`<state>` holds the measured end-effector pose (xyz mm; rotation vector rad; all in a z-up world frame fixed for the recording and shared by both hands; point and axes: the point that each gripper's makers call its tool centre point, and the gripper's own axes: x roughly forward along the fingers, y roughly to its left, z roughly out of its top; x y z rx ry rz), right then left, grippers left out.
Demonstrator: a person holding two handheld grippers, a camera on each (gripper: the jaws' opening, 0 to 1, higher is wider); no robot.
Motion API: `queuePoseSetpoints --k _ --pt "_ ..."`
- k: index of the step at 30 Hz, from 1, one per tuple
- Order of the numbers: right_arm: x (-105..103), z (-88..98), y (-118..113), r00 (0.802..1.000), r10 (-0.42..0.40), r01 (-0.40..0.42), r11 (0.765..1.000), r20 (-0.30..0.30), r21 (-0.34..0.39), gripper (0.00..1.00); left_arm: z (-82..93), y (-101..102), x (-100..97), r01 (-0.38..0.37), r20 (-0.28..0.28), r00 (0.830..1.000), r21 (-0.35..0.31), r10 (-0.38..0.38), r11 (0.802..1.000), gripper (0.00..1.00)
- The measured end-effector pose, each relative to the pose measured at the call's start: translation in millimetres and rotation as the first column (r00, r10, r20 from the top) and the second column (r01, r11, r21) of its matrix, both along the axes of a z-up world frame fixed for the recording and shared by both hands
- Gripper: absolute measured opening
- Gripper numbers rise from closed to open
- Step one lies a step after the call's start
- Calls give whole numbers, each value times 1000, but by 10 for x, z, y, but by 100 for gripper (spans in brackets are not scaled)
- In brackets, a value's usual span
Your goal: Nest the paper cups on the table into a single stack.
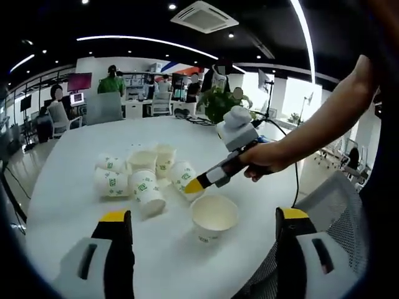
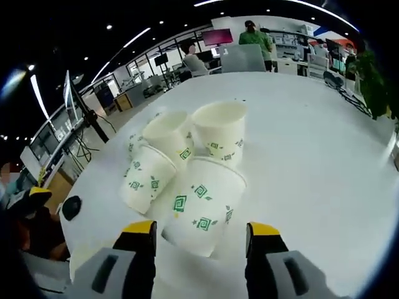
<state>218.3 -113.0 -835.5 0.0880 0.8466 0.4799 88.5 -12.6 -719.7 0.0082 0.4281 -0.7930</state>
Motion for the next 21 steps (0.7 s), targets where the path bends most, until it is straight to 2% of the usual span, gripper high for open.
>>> queuePoseSetpoints --k 6,16,21 --pt "21 -33 0 1000 28 -27 999 10 -41 56 25 23 14 -6 -1 1000 -8 6 1000 93" --pt "41 -72 58 999 49 -48 998 15 -47 54 -13 19 -6 -9 -21 1000 -7 9 1000 90" --pt "66 -83 56 999 34 -33 999 18 -43 51 -14 13 5 -5 -25 1000 -6 5 1000 89"
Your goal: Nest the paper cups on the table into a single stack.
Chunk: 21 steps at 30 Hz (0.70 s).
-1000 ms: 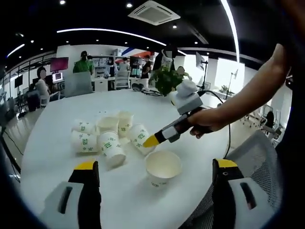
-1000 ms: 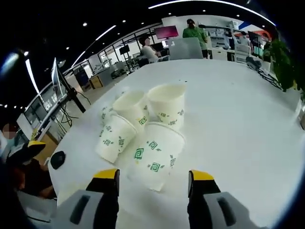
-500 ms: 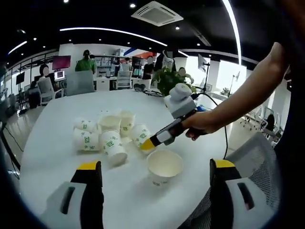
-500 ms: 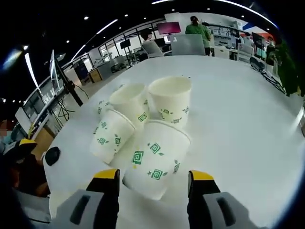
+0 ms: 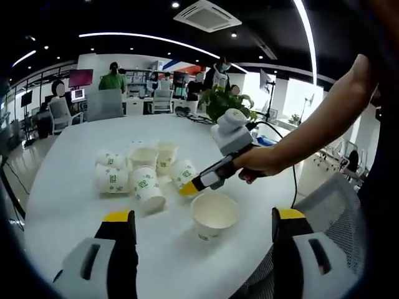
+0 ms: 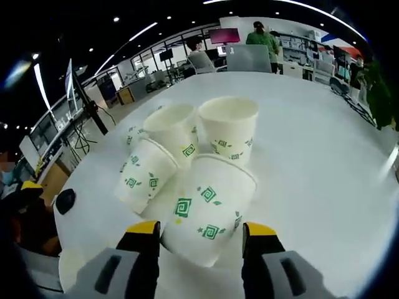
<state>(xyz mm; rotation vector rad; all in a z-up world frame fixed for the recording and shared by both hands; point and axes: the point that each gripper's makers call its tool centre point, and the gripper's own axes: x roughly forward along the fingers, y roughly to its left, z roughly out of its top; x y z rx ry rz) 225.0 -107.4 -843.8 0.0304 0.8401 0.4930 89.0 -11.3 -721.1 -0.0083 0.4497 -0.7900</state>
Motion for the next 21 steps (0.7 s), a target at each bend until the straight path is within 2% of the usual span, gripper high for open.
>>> queuePoseSetpoints --k 7,21 --pt "-29 -26 -28 1000 -10 10 1000 -10 -1 43 17 16 46 -1 -3 1000 -11 1 1000 87" --pt "-116 -11 -124 1000 -16 16 1000 0 -18 37 11 -21 37 26 -5 1000 3 -26 1000 83"
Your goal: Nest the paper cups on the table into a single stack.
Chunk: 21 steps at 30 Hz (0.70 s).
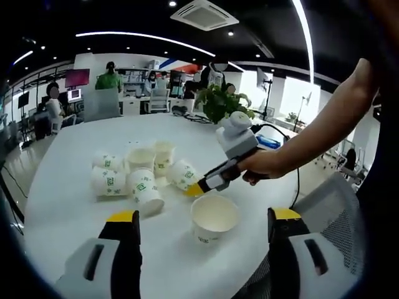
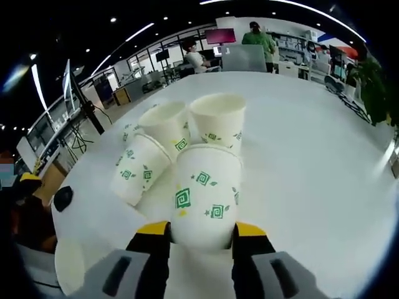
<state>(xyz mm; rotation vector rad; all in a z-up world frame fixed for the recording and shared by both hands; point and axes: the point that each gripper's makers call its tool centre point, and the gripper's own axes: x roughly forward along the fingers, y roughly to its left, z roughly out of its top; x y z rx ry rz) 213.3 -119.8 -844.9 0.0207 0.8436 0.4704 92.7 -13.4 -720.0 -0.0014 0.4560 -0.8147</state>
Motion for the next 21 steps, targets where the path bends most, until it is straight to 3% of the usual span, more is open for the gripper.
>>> queuePoseSetpoints --k 21 --pt "-79 91 -118 999 -11 8 999 48 51 36 31 -24 32 16 -15 1000 -7 -16 1000 80"
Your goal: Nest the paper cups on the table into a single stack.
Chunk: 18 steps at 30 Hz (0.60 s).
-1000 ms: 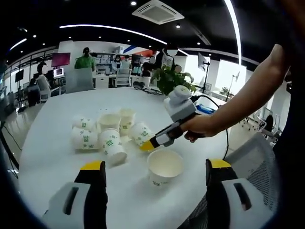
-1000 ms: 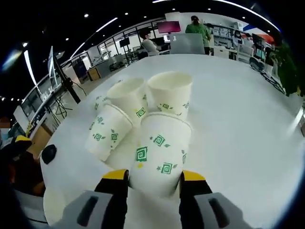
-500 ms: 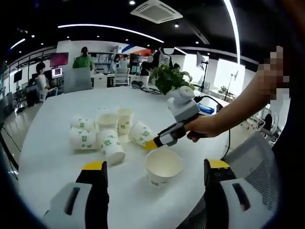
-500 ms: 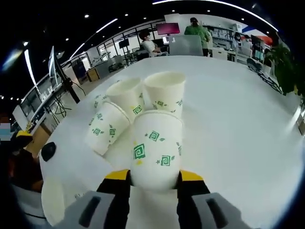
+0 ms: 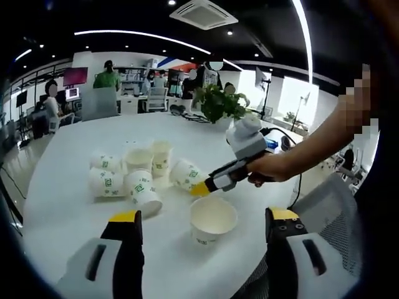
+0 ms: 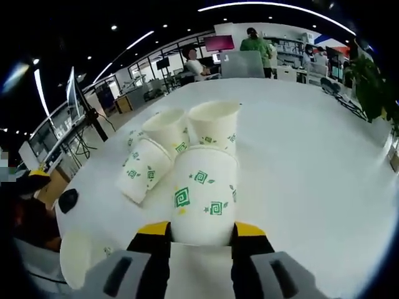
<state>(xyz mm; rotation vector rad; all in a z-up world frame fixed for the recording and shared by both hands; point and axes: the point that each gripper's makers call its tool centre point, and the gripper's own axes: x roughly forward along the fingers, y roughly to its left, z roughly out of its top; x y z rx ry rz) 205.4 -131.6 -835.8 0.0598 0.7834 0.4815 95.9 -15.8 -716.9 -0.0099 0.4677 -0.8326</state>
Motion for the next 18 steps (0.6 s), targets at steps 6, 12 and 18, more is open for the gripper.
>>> queuePoseSetpoints --k 6,12,18 --pt "-75 60 2 1000 8 -8 1000 18 16 36 31 -36 65 9 -7 1000 -10 -9 1000 80" --pt "-149 161 -8 996 61 -61 998 61 -2 36 53 -89 126 29 -4 1000 -11 -29 1000 78" --pt "-192 319 -44 992 73 -75 997 98 14 36 108 -186 195 46 0 999 -36 -46 998 72"
